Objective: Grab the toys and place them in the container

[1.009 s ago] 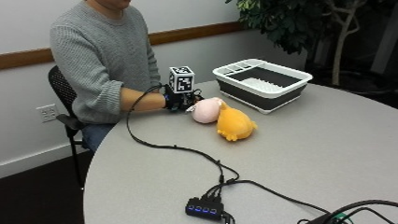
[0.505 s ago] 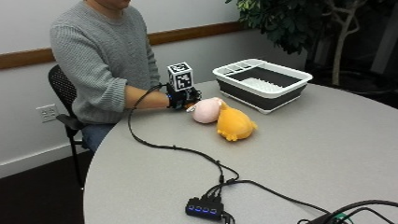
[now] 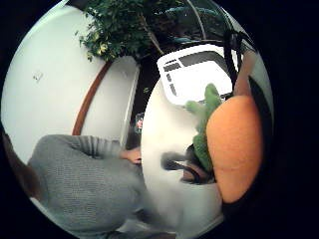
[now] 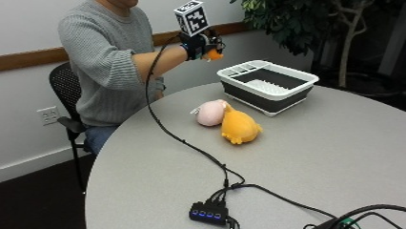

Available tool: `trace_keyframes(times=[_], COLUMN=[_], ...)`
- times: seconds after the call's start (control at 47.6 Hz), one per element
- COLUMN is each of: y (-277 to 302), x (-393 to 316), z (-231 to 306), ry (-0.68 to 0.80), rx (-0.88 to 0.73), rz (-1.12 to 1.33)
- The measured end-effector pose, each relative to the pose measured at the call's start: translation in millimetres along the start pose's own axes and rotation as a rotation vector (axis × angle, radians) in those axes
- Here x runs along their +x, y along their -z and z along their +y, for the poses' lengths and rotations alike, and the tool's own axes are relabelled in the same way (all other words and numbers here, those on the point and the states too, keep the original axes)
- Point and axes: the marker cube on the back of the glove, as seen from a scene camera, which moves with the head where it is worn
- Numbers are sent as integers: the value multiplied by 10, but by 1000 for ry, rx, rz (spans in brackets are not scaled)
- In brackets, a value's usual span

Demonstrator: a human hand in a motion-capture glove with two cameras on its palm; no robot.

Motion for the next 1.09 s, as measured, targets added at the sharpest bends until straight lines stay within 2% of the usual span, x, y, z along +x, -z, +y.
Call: trace_keyframes(times=[0.273, 0.441, 0.547, 0.715, 1.093], y=[-955, -1147, -1206, -1337, -1266], x=[100, 333, 344, 347, 413], z=[-1273, -1592, -1627, -1454, -1059], ry=[-122, -205, -230, -245, -221], rx=[-209, -250, -277, -477, -429], rz=[72, 55, 54, 3, -37])
